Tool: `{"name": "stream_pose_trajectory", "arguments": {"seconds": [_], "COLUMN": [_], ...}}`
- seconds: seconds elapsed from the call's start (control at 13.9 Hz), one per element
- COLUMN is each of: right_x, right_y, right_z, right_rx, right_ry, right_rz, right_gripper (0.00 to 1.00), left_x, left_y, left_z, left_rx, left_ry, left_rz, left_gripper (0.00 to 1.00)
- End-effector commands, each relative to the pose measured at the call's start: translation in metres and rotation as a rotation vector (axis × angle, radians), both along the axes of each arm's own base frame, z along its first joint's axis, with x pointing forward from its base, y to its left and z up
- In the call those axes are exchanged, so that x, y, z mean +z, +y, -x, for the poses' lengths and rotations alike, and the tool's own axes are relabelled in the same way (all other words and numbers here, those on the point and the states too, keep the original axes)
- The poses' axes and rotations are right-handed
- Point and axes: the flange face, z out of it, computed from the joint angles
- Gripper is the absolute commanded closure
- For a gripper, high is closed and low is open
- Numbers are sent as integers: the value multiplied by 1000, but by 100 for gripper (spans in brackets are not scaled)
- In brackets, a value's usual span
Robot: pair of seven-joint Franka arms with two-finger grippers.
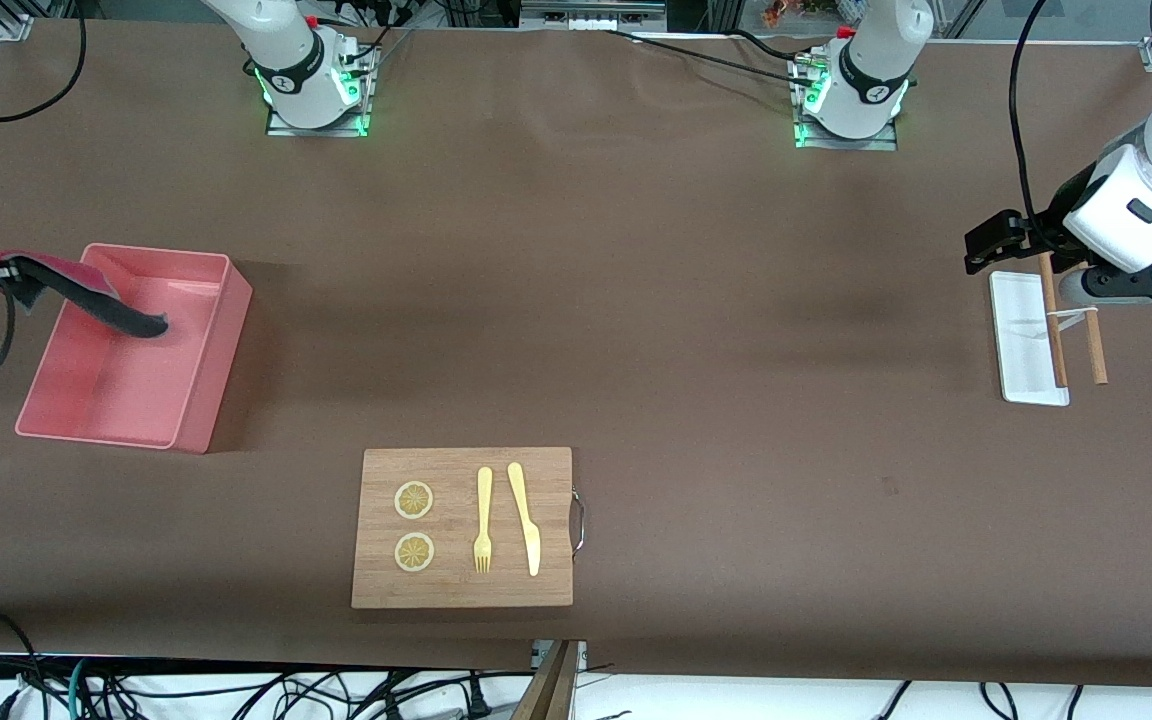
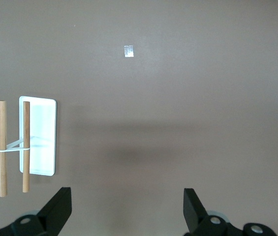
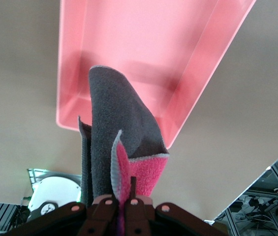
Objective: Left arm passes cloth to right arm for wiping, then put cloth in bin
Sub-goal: 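Carry the cloth over the pink bin with the right gripper, then lower the cloth into the pink bin and open the right gripper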
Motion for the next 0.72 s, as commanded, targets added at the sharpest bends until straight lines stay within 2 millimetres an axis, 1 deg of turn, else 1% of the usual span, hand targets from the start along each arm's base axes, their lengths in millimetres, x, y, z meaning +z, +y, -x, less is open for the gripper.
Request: {"name": "stream_pose_trajectory", "arguments": {"seconds": [0.0, 0.14, 0.29, 0.5, 0.65], "right_x": [-41, -80, -112, -150, -171], "right_y": [-20, -28, -25, -20, -12], "right_z": [-1, -2, -3, -6, -9], "right_rx": [6, 8, 4, -17, -27], "right_ry": [22, 17, 4, 7, 8], "right_rz": [-3, -3, -27, -51, -79], "right_gripper": [100, 100, 100, 100, 100], "left_x": [5, 4, 4, 4, 4], "left_y": [-1, 1, 0, -1, -1], "left_z": [-4, -5, -5, -4, -4], "left_rx": [-7, -4, -5, -7, -7], "left_ry": [-4, -2, -2, -2, -2], "left_rz": [9, 8, 8, 8, 9], "left_gripper": [0, 0, 0, 0, 0]}}
